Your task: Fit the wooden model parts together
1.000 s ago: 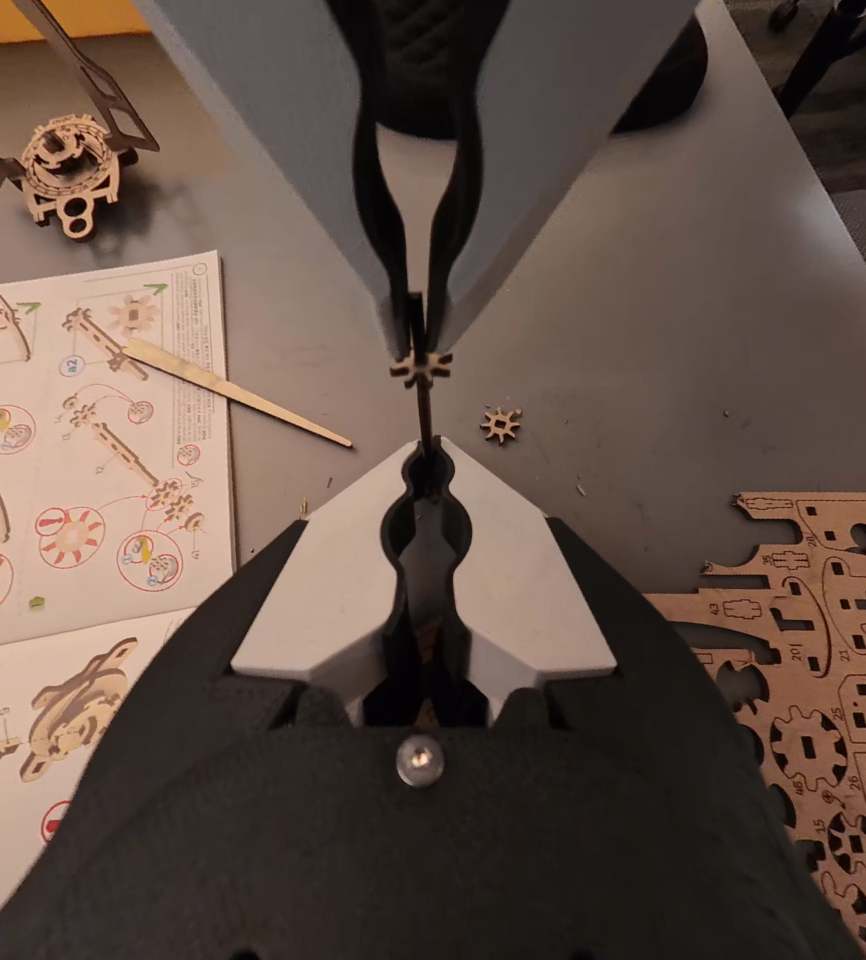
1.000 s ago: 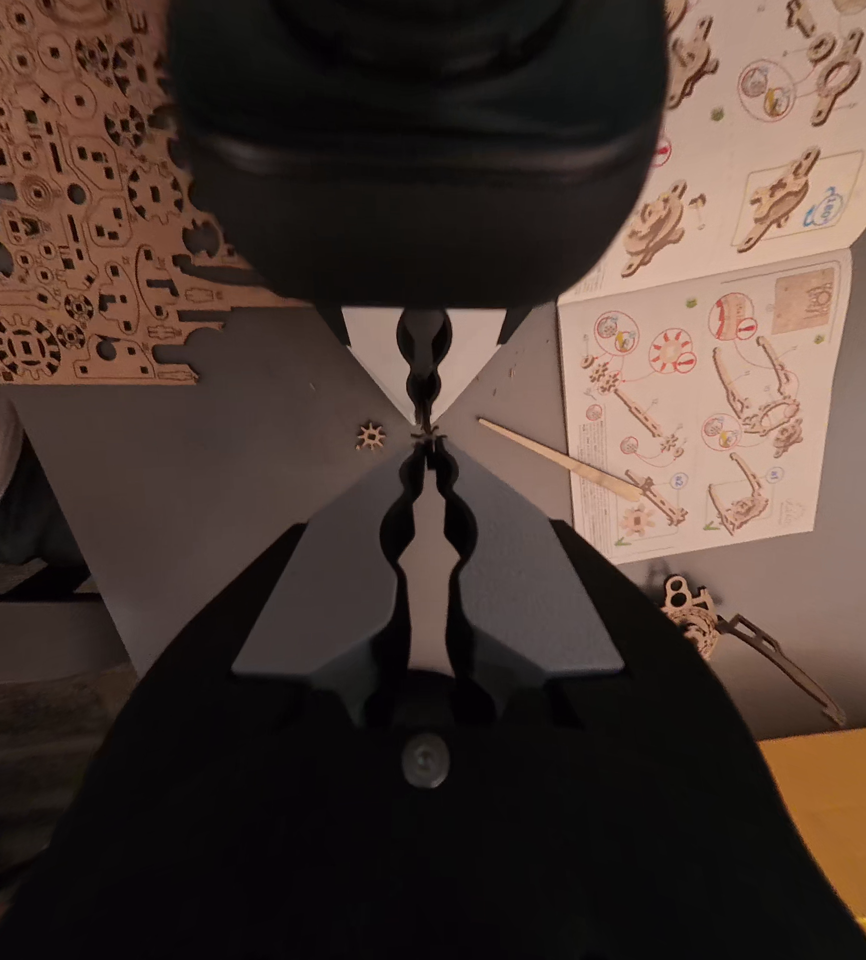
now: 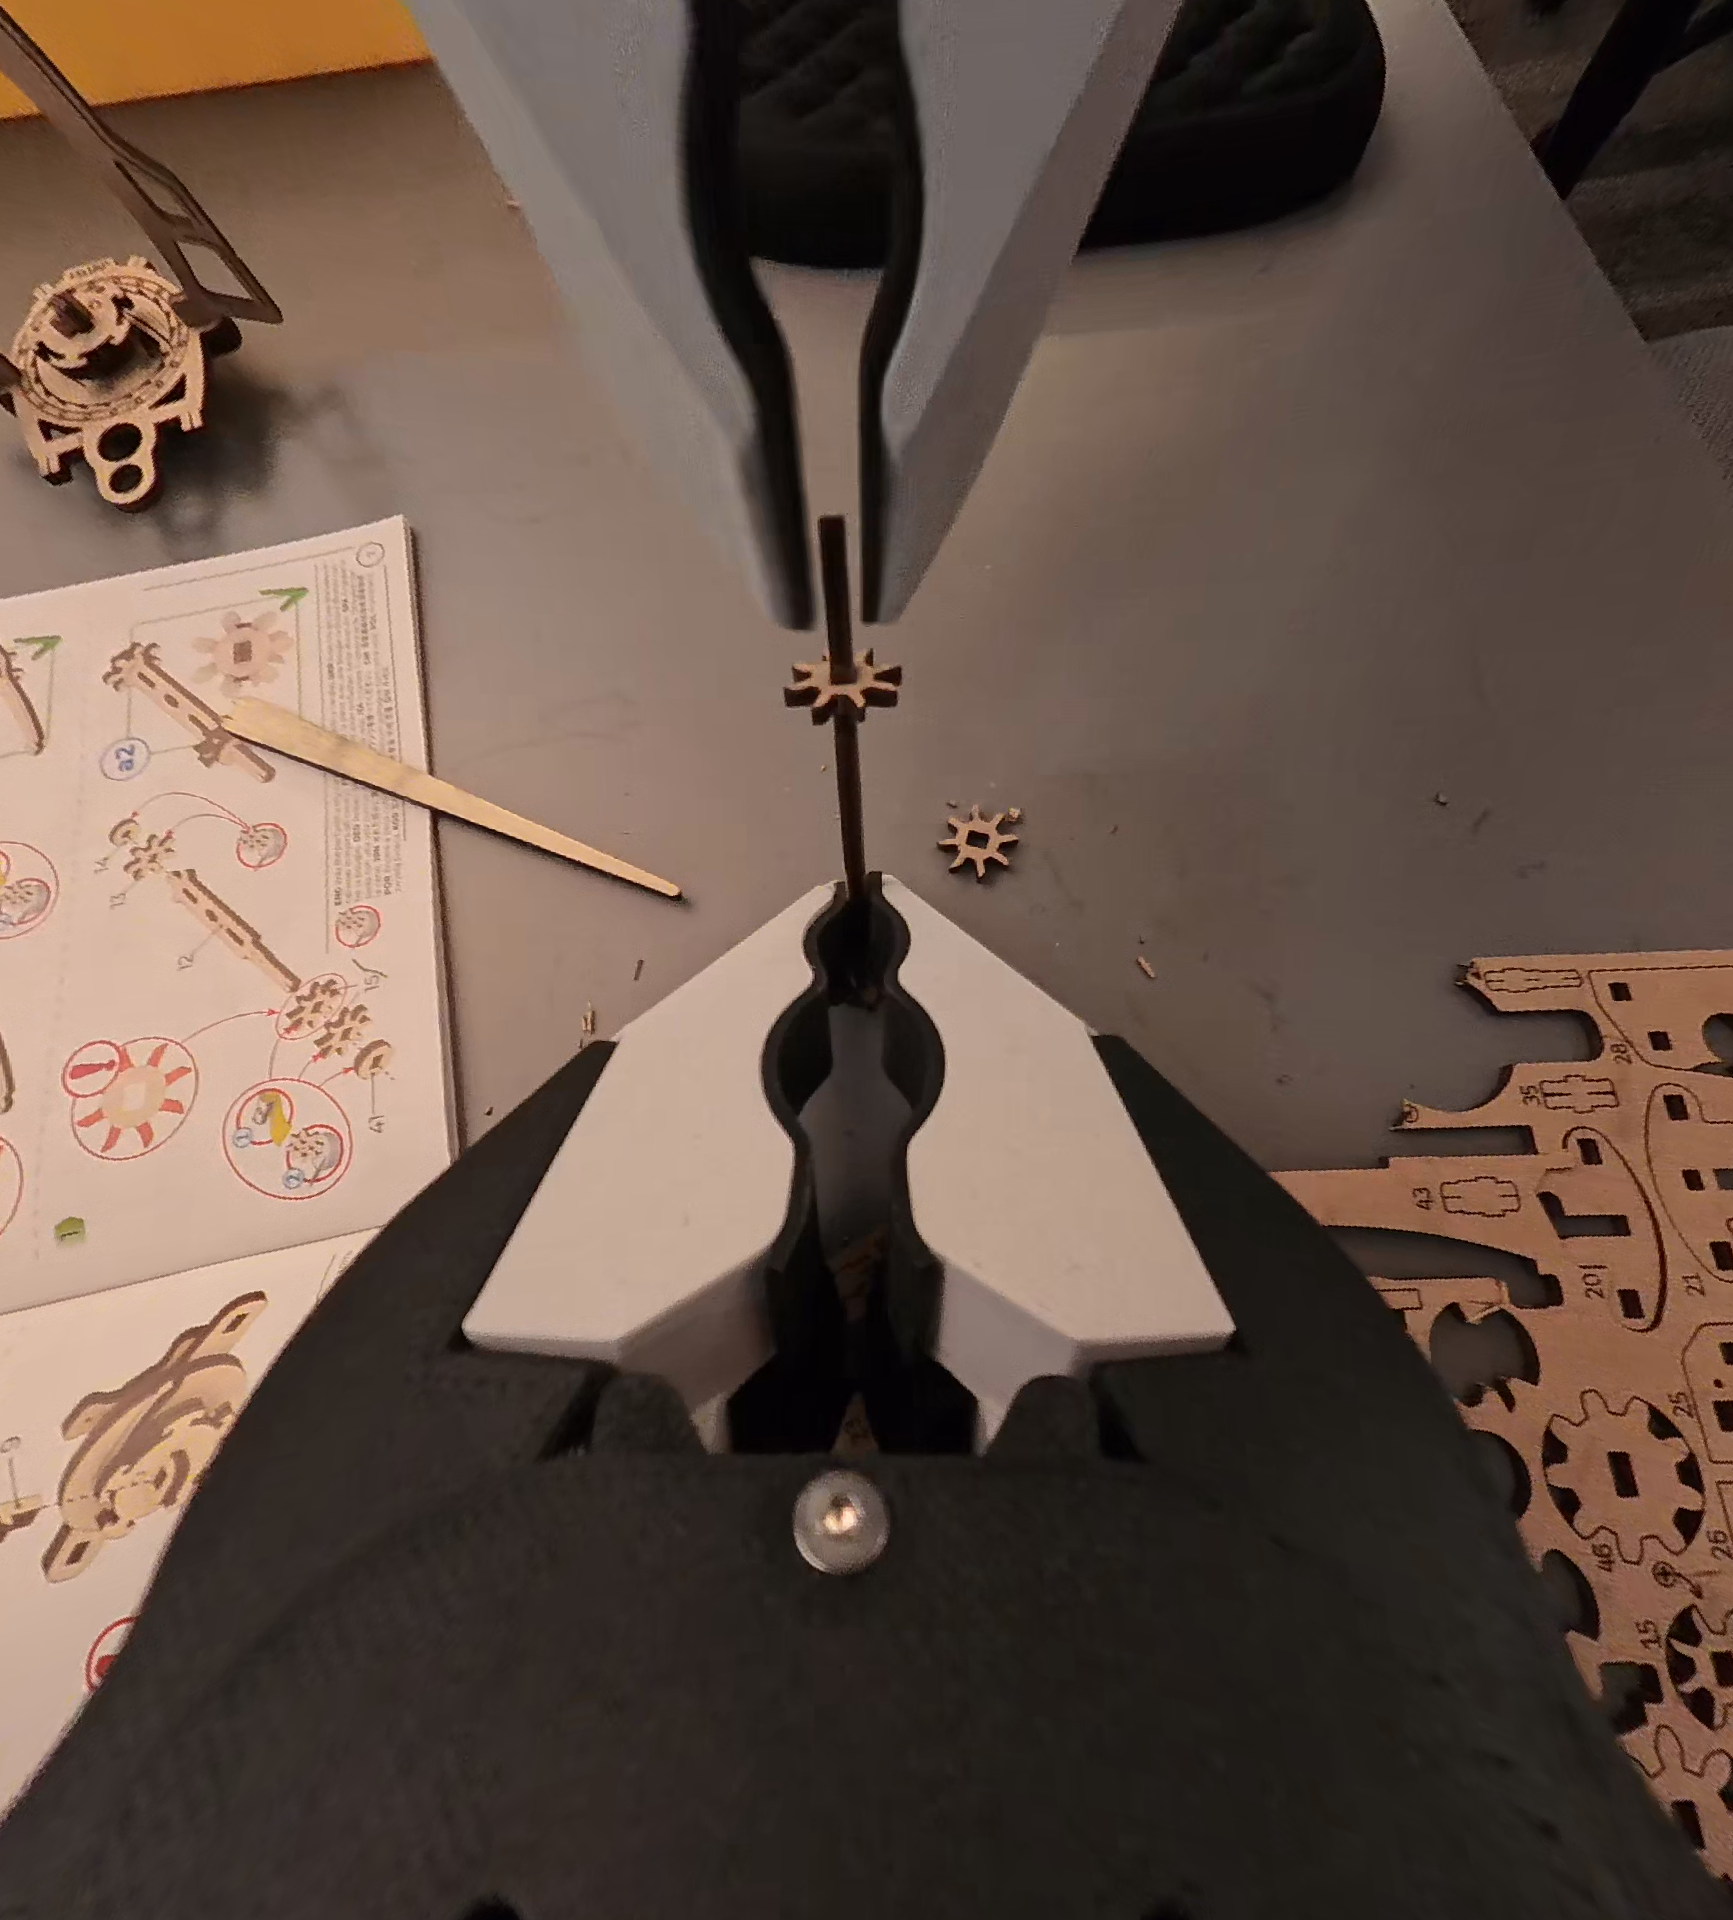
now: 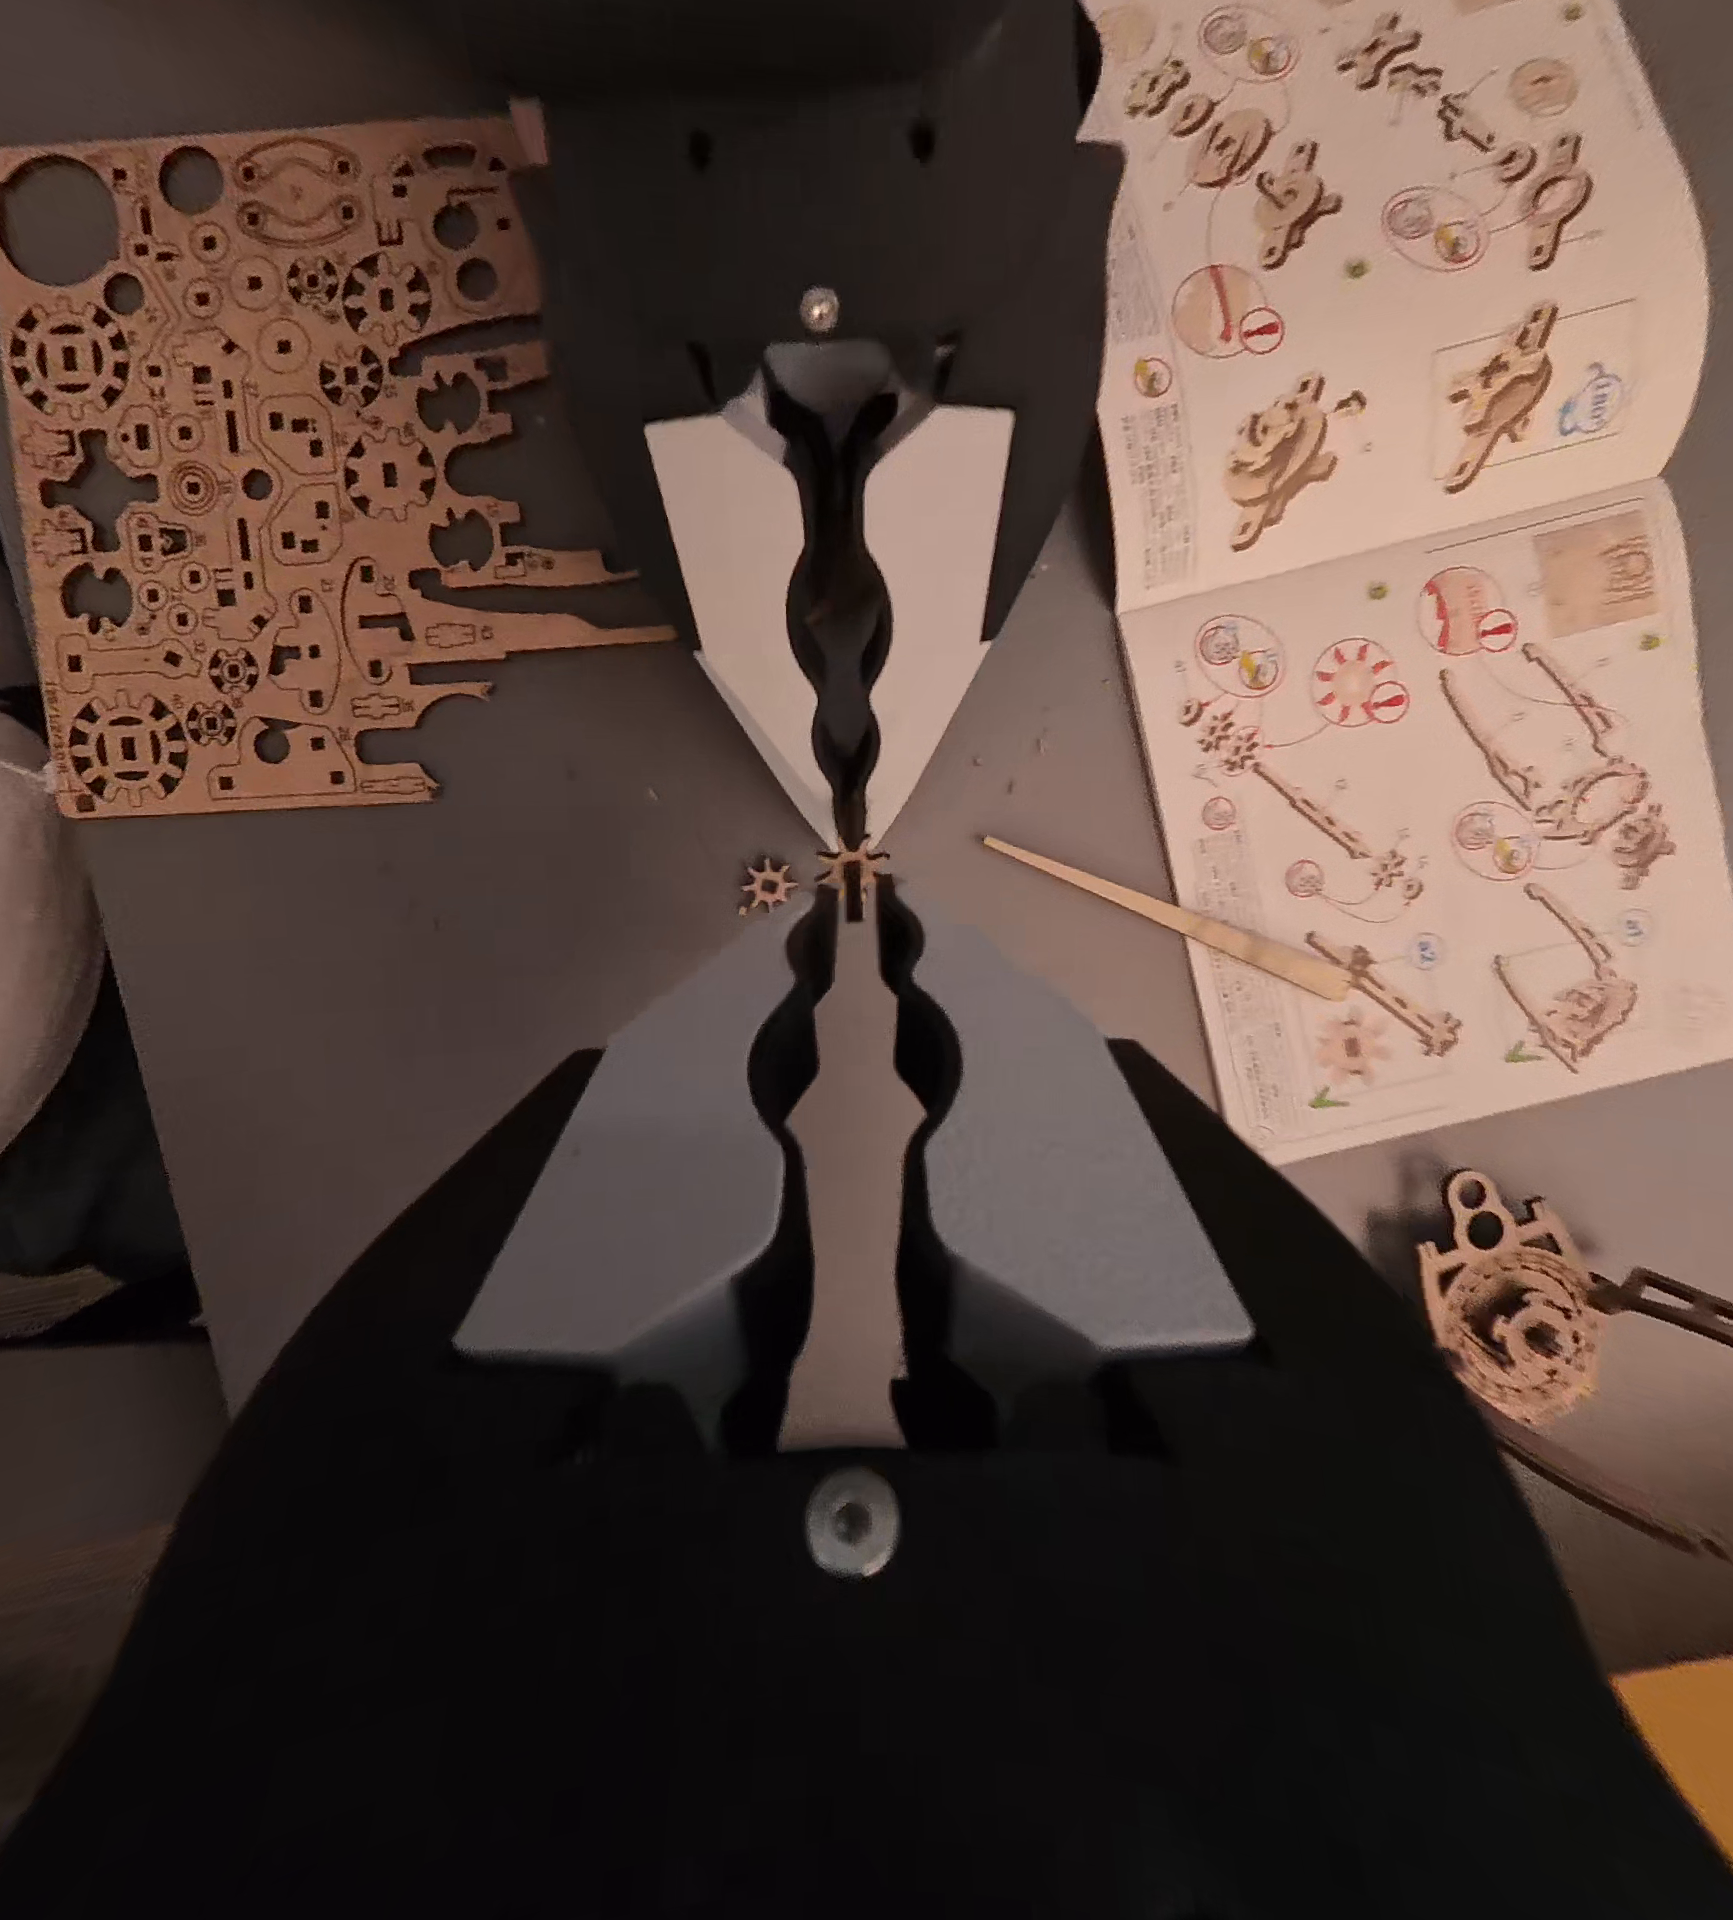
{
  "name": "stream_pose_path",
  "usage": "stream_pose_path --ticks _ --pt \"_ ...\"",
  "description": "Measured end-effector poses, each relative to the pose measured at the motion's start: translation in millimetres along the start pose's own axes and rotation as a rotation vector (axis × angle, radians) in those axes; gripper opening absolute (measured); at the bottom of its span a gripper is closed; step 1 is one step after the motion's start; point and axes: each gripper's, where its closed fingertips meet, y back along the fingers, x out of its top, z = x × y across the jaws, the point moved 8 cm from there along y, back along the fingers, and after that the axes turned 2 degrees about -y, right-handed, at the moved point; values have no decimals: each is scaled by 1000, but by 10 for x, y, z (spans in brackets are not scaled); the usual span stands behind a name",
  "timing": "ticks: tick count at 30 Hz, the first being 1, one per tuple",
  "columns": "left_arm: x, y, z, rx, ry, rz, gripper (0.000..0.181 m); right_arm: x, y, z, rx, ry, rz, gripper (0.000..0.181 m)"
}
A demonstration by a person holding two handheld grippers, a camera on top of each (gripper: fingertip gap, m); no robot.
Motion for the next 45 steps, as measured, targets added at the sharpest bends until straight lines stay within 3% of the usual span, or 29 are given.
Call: stream_pose_path --ticks 6,8,12,21,45 --pt "2 3 -5 -8 7 4 0 23 -27 -5 9 -15 11 1" --pt "9 9 -12 7 6 14 9 69 -28 -8 -17 -6 -28 1" --pt "13 16 3 7 -10 23 0 176 -39 -40 -34 19 -107 2" --pt "4 9 37 37 -56 8 0 372 -119 -96 -26 46 -147 2" --pt "29 -16 36 35 -30 7 0 231 -103 -118 -80 -49 -65 2"
